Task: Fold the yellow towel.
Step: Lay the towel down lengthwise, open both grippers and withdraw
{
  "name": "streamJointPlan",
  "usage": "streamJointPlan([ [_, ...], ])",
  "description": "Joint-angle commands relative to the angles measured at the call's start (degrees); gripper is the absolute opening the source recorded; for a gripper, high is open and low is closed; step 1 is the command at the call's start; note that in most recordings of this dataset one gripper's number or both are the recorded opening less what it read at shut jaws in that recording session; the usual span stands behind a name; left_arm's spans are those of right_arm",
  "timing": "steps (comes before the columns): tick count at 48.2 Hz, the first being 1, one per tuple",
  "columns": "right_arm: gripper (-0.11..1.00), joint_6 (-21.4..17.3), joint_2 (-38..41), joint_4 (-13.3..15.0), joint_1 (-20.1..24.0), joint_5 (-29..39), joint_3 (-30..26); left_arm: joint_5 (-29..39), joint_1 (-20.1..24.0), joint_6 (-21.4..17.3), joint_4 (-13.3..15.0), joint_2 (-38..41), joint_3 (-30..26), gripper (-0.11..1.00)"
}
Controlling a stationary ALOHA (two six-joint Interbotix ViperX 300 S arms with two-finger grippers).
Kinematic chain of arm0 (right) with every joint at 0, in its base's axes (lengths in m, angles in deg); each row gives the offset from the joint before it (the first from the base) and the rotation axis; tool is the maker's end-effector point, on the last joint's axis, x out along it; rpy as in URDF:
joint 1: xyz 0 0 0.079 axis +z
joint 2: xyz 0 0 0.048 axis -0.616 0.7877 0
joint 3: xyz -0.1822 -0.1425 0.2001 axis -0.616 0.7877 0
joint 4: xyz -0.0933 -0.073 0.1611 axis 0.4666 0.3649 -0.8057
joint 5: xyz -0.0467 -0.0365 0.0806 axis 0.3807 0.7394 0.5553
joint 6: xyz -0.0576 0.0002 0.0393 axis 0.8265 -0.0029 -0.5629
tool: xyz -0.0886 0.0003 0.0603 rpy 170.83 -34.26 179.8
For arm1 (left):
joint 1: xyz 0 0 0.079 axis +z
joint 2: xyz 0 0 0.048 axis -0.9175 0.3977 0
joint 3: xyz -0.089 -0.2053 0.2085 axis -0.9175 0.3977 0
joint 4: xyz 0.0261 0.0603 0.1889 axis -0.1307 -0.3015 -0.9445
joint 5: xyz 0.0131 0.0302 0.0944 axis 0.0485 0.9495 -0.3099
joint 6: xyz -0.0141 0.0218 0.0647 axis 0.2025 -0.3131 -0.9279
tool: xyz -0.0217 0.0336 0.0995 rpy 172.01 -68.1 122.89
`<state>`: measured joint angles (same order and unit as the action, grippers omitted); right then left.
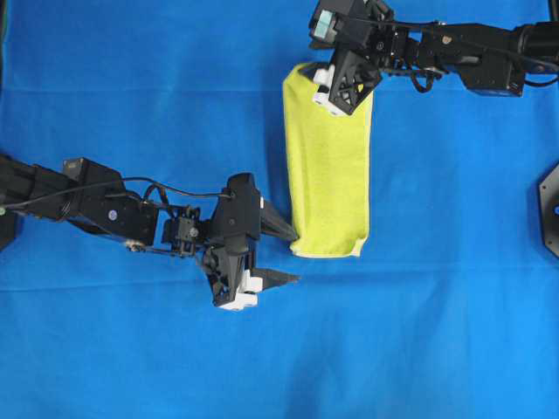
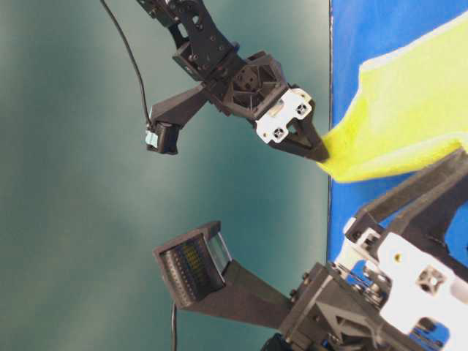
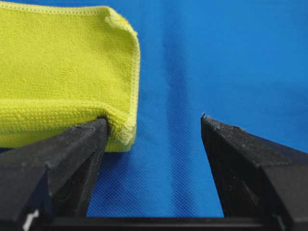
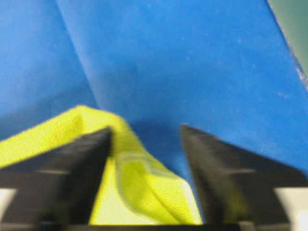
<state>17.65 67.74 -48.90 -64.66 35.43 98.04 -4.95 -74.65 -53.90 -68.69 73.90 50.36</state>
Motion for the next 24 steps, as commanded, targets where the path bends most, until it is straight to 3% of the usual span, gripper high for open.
streamJointPlan([
  [1, 0.67, 0.2, -0.8, 0.2, 0.1, 0.1, -0.4, 0.0, 0.4, -0.1, -0.2, -2.1, -1.0, 0.73],
  [11, 0.66, 0.4, -1.5, 0.2, 0.1, 0.5, -0.1, 5.1, 0.8, 0.0, -0.2, -5.9, -1.0, 0.74],
  [24, 0.66, 0.4, -10.0, 0.2, 1.0, 3.3, 3.6, 21.6, 1.0, -0.3, -0.2, -19.2, 0.5, 0.73],
])
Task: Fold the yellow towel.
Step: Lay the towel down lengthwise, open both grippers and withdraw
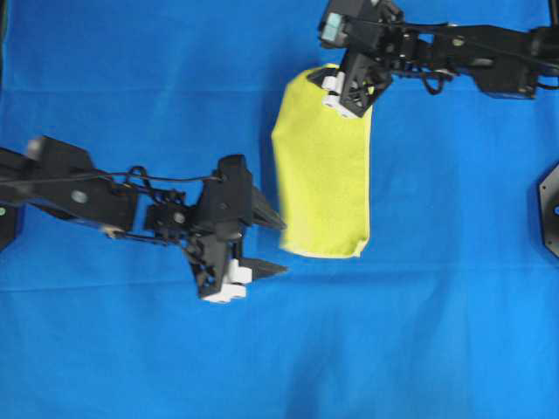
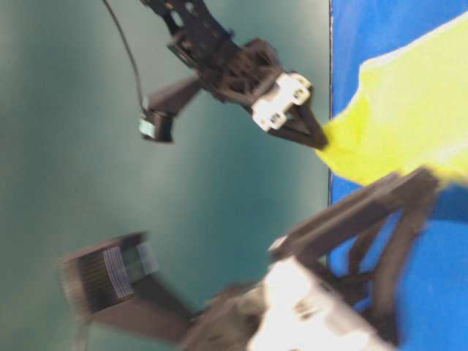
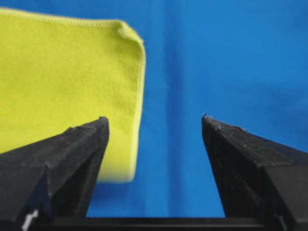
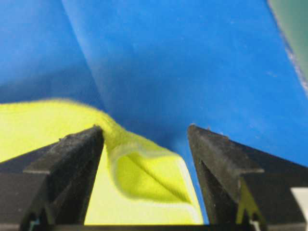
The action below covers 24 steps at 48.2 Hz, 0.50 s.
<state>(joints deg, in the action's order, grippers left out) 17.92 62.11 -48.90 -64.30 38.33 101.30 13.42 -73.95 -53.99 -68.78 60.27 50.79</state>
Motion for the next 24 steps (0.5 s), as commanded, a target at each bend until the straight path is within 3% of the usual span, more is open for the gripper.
streamJointPlan([
  [1, 0.66, 0.2, -5.4, 0.2, 0.8, 0.4, 0.9, 4.0, 0.4, -0.3, -0.2, -6.7, 0.4, 0.73],
  [12, 0.66, 0.2, -16.3, 0.2, 2.5, 0.0, 6.9, 3.9, 3.8, -3.3, -0.3, -16.9, 3.9, 0.73],
  [24, 0.66, -0.9, -28.7, -0.2, 4.0, -3.3, 16.3, -2.4, 9.7, -7.9, -0.3, -24.7, 10.7, 0.73],
])
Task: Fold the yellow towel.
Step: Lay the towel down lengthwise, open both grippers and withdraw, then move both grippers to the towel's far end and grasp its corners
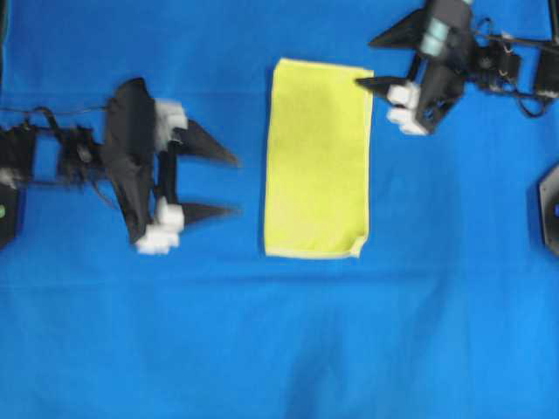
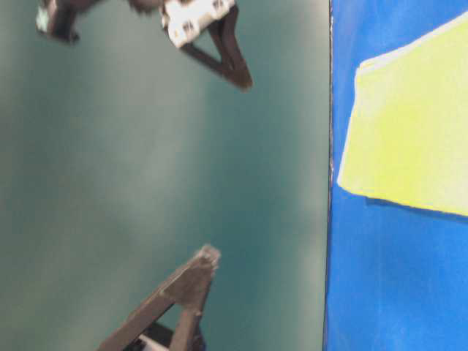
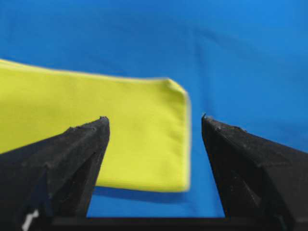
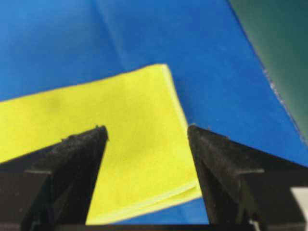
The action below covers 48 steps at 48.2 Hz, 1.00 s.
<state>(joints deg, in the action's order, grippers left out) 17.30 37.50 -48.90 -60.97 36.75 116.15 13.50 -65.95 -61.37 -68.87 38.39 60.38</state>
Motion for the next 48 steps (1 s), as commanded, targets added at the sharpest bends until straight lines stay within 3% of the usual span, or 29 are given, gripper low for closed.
streamJointPlan([
  [1, 0.66, -0.3, -5.2, -0.2, 0.9, -2.0, 2.2, -2.9, 2.1, -0.6, -0.2, -3.4, 1.8, 0.73],
  [10, 0.66, -0.4, -14.4, -1.3, 2.5, -6.8, 9.6, -8.0, 5.1, -1.6, -0.2, -6.7, 6.4, 0.73],
  [17, 0.66, -0.4, -16.5, -2.5, 2.7, -10.7, 13.1, -11.4, 5.8, -1.7, -0.2, -6.2, 8.0, 0.73],
  [36, 0.66, -0.4, -16.3, -2.7, 2.7, -12.2, 13.2, -11.8, 6.2, -1.7, -0.2, -5.2, 7.2, 0.73],
  [48, 0.66, -0.4, -13.0, -3.5, -0.3, -13.5, 11.7, -12.1, 11.1, -1.8, -0.2, -0.2, 3.6, 0.73],
])
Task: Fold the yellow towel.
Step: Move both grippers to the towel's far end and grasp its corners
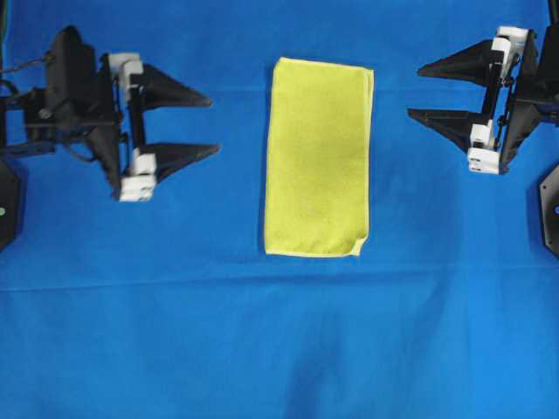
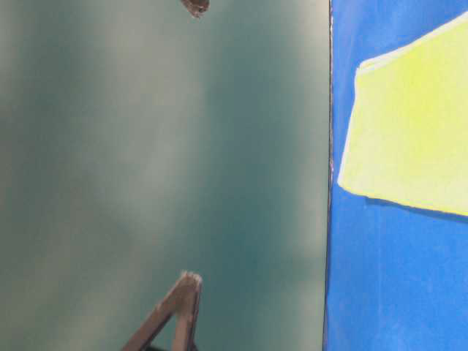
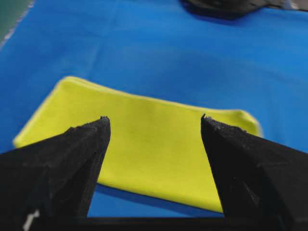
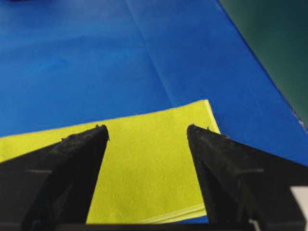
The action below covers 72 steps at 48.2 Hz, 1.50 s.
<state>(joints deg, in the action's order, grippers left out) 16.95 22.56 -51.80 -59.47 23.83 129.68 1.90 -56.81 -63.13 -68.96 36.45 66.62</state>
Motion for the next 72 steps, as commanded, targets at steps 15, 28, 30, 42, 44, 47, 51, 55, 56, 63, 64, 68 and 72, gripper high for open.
streamJointPlan([
  [15, 0.66, 0.3, 18.9, -0.5, -8.3, 4.1, -8.9, -0.6, 9.8, -1.4, -0.1, 18.7, -12.0, 0.73],
  [28, 0.66, 0.5, 33.3, 0.7, -10.7, 6.0, -14.8, -0.7, 13.0, -1.5, -0.1, 31.0, -19.2, 0.73],
  [30, 0.66, 0.6, 34.8, 0.8, -11.1, 6.1, -15.4, -0.6, 13.4, -1.5, -0.1, 32.4, -20.0, 0.73],
  [42, 0.66, 0.7, 41.9, 1.8, -13.1, 4.5, -18.3, -1.1, 15.7, -1.5, -0.1, 40.3, -23.8, 0.73],
  [44, 0.66, 0.7, 42.7, 1.8, -13.4, 4.0, -18.6, -1.2, 16.0, -1.5, -0.1, 41.0, -24.1, 0.73],
  [47, 0.66, 0.7, 43.7, 1.8, -13.8, 3.6, -19.0, -1.5, 16.2, -1.5, -0.1, 42.1, -24.4, 0.73],
  [51, 0.66, 0.7, 44.9, 1.8, -14.2, 3.8, -19.5, -1.5, 16.2, -1.6, -0.1, 43.1, -24.7, 0.71],
  [55, 0.62, 0.9, 45.4, 1.8, -14.2, 3.8, -19.5, -1.3, 16.2, -1.7, -0.1, 43.9, -24.9, 0.65],
  [56, 0.6, 1.0, 45.5, 1.8, -14.2, 3.8, -19.5, -1.3, 16.2, -1.7, -0.2, 44.0, -24.8, 0.61],
  [63, 0.26, 1.1, 45.9, 2.4, -14.2, 3.4, -18.9, -1.1, 16.2, -3.7, -0.1, 45.5, -24.9, 0.26],
  [64, 0.2, 1.1, 45.8, 2.5, -14.2, 3.4, -18.8, -1.1, 16.2, -4.0, -0.1, 45.7, -25.0, 0.21],
  [68, 0.04, 1.1, 45.8, 2.5, -14.2, 3.4, -18.5, -1.1, 16.1, -5.1, -0.1, 45.9, -25.1, 0.04],
  [72, 0.04, 0.9, 45.7, 2.5, -13.9, 3.4, -18.3, -1.1, 16.1, -5.7, -0.1, 45.9, -25.4, 0.03],
])
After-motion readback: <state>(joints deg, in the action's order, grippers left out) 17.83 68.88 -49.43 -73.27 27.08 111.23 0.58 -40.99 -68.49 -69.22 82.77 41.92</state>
